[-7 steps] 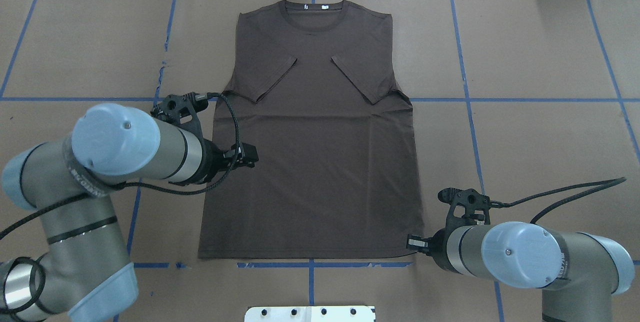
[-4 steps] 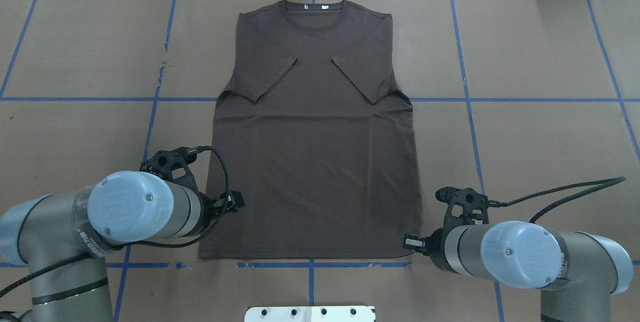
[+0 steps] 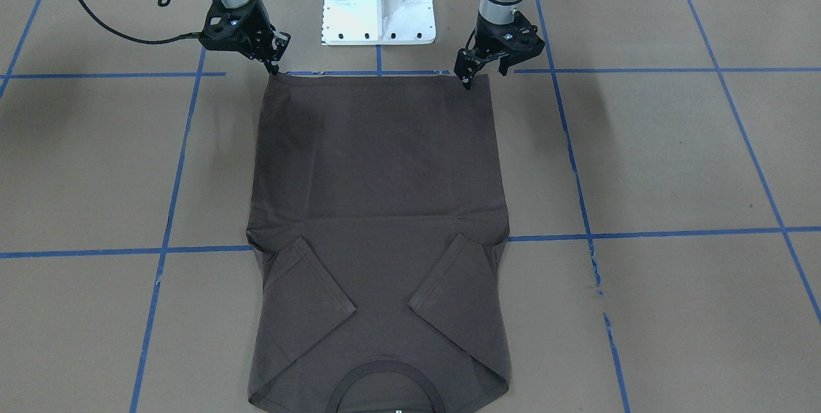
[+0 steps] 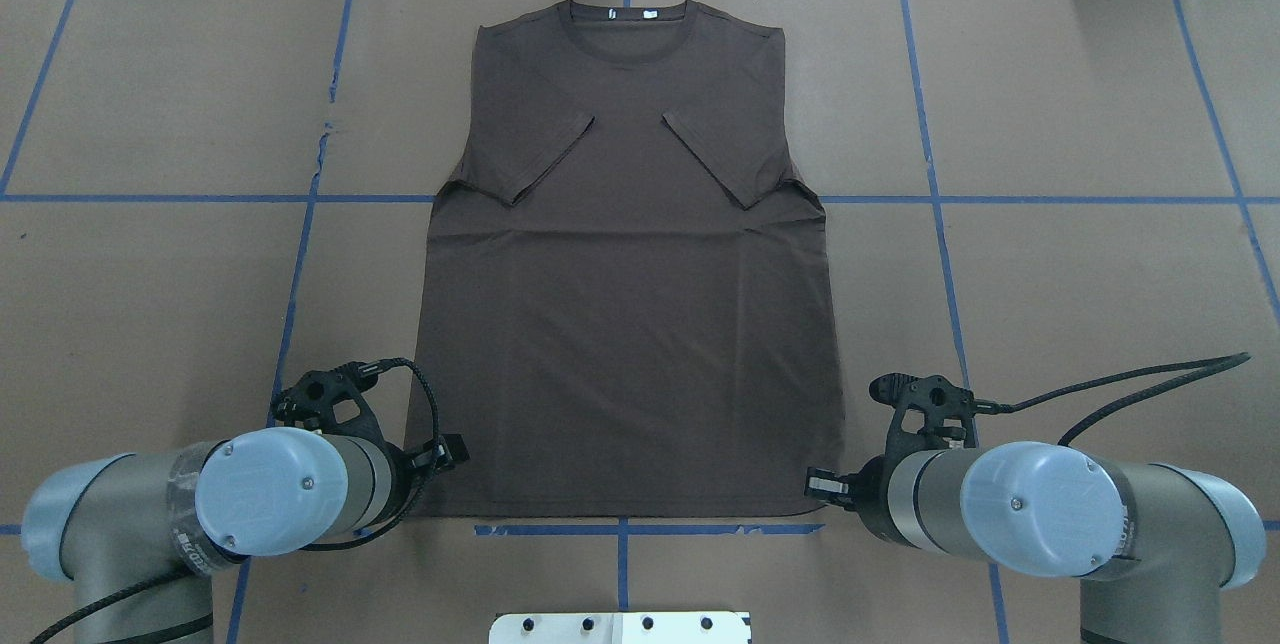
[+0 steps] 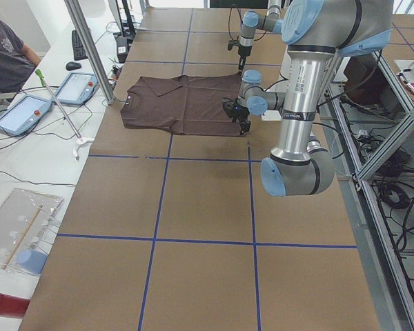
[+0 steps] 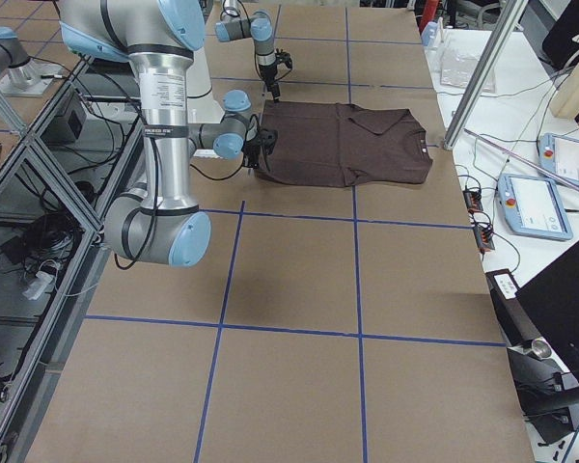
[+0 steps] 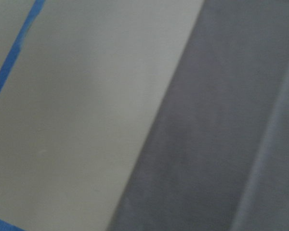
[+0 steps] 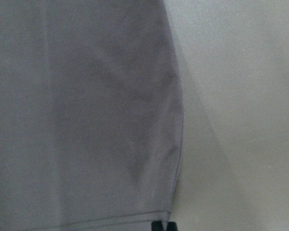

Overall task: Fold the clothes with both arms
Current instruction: 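Move the left gripper down to the hem corner nearest the robot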

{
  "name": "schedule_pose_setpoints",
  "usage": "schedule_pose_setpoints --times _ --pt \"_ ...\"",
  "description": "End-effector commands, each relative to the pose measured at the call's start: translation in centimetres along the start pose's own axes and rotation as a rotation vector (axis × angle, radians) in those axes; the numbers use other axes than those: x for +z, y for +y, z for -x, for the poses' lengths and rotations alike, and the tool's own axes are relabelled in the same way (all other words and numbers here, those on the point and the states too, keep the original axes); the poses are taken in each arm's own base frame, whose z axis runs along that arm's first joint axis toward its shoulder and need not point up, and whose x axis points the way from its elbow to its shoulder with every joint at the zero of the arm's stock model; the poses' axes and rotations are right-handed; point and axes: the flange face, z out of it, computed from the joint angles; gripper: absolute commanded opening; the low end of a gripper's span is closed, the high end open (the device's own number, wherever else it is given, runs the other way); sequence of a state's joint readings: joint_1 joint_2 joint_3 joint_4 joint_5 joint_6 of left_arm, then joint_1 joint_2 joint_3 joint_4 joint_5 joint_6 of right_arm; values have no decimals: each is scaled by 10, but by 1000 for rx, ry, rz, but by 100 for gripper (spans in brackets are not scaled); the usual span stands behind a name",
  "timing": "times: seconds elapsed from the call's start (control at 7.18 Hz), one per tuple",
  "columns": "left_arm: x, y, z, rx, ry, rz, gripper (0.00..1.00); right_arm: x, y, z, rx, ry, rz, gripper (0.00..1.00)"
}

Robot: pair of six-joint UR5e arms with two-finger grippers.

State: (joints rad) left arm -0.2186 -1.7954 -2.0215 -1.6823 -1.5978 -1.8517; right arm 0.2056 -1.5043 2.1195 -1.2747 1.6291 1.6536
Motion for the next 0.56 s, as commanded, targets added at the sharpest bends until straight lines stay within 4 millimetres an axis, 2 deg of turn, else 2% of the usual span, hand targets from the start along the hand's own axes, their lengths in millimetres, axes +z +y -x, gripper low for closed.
schedule_pose_setpoints --times 0.0,0.28,0.42 --pt "16 13 7 -1 -20 1 100 0 -1 0 1 0 -1 0" --pt "16 15 5 -1 -18 4 100 -3 -1 0 2 -6 -2 0" --pt "16 15 5 -2 -18 4 95 -3 -1 0 2 -3 -2 0"
